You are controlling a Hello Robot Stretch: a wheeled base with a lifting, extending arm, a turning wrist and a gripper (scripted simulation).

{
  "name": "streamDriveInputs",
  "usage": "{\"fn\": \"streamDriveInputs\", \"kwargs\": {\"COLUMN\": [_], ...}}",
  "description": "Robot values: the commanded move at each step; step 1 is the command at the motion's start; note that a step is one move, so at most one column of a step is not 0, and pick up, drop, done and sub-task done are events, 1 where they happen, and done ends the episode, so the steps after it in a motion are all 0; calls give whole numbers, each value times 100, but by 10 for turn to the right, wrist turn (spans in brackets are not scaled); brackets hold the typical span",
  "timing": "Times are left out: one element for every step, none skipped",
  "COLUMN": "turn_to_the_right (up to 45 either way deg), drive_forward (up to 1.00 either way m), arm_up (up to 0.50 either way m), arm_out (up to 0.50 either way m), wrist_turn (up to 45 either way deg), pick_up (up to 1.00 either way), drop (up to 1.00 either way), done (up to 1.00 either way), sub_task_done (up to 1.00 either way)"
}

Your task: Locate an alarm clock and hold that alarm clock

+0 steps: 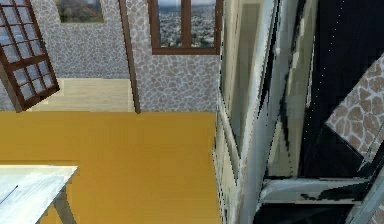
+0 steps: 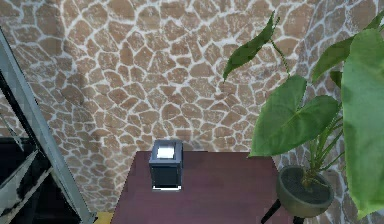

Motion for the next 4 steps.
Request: {"fn": "streamDriveInputs", "kwargs": {"turn_to_the_right": [0,0,0,0], "drive_forward": [0,0,0,0], "arm_up": [26,0,0,0], "arm_out": [0,28,0,0], "wrist_turn": [0,0,450,450], "pick_up": [0,0,0,0], "drop": [0,0,0,0], "done": [0,0,0,0], "sub_task_done": [0,0,0,0]}}
